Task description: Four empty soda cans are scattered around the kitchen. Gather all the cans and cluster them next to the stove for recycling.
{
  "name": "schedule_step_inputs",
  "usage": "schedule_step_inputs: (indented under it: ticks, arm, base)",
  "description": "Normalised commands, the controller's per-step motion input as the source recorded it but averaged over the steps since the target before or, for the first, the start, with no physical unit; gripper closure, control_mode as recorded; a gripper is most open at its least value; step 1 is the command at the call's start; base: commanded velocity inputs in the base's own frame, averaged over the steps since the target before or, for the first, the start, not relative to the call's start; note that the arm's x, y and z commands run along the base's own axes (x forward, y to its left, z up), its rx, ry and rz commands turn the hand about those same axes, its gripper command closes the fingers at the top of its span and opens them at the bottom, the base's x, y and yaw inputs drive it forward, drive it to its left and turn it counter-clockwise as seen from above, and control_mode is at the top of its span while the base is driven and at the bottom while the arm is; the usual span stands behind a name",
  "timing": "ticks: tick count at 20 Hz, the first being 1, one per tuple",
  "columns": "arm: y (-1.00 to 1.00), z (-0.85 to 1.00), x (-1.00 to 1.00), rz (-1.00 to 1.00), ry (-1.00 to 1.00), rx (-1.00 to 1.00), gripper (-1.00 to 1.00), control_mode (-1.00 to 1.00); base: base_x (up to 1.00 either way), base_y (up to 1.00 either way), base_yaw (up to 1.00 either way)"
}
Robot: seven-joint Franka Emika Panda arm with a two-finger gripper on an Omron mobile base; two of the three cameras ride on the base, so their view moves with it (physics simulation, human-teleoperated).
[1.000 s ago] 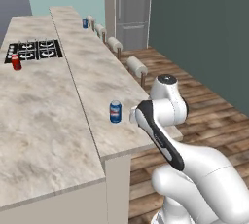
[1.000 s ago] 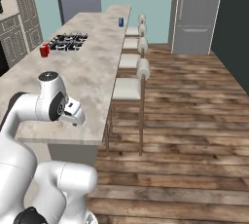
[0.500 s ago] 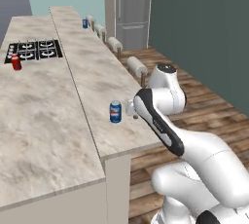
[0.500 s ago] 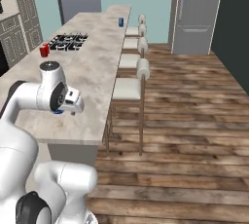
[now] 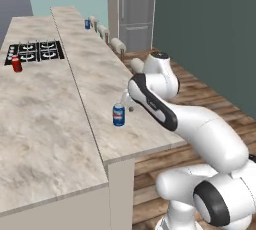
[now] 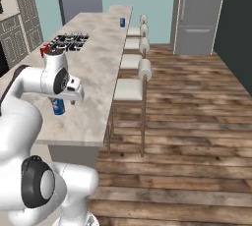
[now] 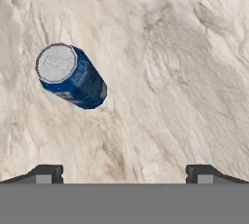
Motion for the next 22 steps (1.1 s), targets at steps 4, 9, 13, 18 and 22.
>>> schedule_step_inputs:
  ticks: [4, 9, 13, 18, 22]
  arm:
    - [0.26, 0.09, 0.30, 0.02, 0.07, 0.00, -1.00, -1.00]
    - [0.35, 0.01, 0.16, 0.02, 0.01, -0.06, -1.00, -1.00]
    - [0.30, -0.02, 0.15, 0.00, 0.00, -0.10, -1.00, -1.00]
    - [0.18, -0.10, 0.19, 0.00, 0.00, -0.05, -1.00, -1.00]
    - [0.08, -0.13, 0.18, 0.03, 0.02, 0.00, -1.00, -1.00]
  base:
    - [0.00, 0.00, 0.00]
    - [0.00, 0.00, 0.00]
    - [0.00, 0.00, 0.00]
    - [0.00, 0.00, 0.00]
    - [0.00, 0.00, 0.00]
